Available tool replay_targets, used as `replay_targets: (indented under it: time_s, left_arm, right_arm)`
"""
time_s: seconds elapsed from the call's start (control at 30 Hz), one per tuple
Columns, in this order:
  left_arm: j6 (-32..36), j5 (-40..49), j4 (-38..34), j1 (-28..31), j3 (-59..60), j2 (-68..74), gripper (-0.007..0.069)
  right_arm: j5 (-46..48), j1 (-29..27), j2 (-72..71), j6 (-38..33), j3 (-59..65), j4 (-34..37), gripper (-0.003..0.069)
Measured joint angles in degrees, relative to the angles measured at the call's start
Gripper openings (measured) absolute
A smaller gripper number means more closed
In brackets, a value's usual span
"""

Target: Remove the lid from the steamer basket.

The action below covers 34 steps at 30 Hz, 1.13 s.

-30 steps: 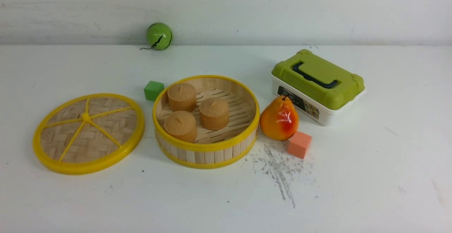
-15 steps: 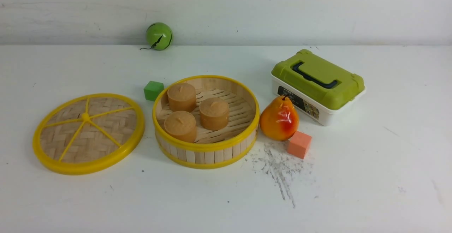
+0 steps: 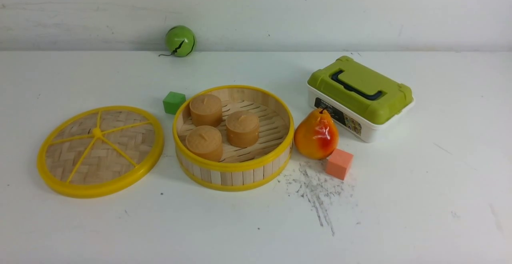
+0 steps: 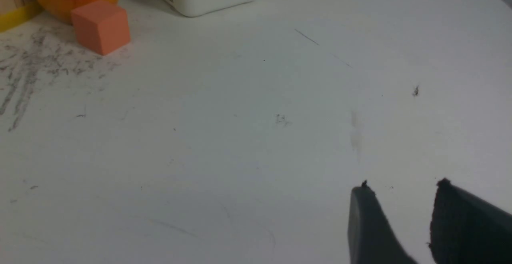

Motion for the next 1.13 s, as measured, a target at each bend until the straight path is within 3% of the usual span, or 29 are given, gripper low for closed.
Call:
replay_targets:
  time_s: [1.13]
  left_arm:
    - [0.0, 0.0, 0.0, 0.0, 0.0, 0.0, 0.0076]
  right_arm:
    - [0.0, 0.0, 0.0, 0.0, 0.0, 0.0, 0.024]
